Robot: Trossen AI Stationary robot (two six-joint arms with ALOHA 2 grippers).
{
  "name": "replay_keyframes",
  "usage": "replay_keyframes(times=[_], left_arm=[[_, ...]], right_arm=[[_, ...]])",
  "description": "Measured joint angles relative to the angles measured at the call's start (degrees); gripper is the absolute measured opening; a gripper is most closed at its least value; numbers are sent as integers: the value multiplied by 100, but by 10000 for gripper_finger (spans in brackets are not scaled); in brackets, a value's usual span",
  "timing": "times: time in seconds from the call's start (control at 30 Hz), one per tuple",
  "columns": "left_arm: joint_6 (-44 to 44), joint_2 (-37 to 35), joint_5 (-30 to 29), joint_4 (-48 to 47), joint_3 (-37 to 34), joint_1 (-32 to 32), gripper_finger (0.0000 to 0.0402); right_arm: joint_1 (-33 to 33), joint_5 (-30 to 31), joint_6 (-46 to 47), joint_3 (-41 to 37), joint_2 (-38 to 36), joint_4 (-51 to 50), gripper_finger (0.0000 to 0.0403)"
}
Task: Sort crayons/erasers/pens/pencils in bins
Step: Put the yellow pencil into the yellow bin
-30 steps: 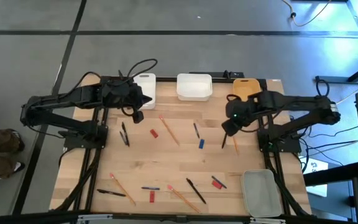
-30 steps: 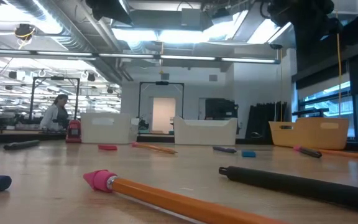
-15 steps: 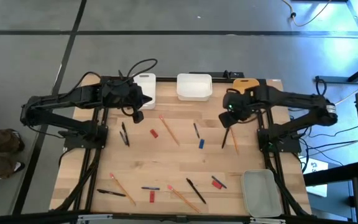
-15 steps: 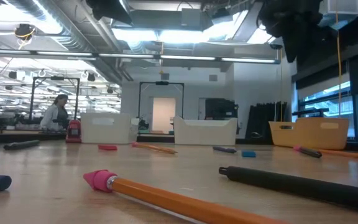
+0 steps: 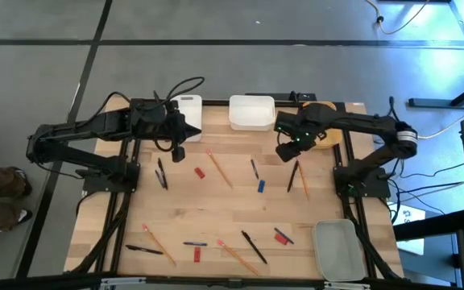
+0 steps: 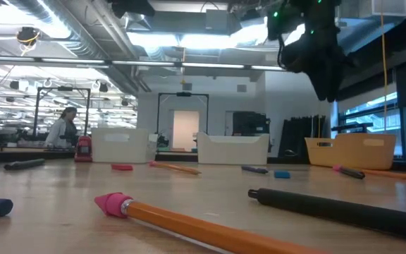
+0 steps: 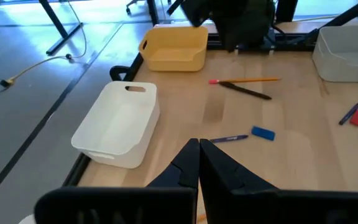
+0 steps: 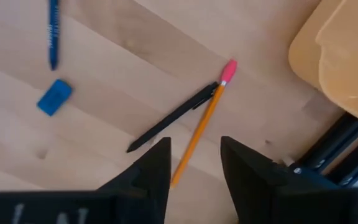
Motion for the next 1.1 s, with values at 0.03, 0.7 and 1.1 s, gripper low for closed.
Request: replay_keyframes(times=[0.03,0.7,1.1], left_arm=[[0,0,17,8,0,0,0],[368,1192,586,-1084,1667,-28,0],[496,1642,596,-1260,2035,-33,0]], right_arm=[[-59,-2,-72,0,64,13,142],[-484,-442,-302,-697,106,437,142],[-563,10,172,-1805,24,1548,142]])
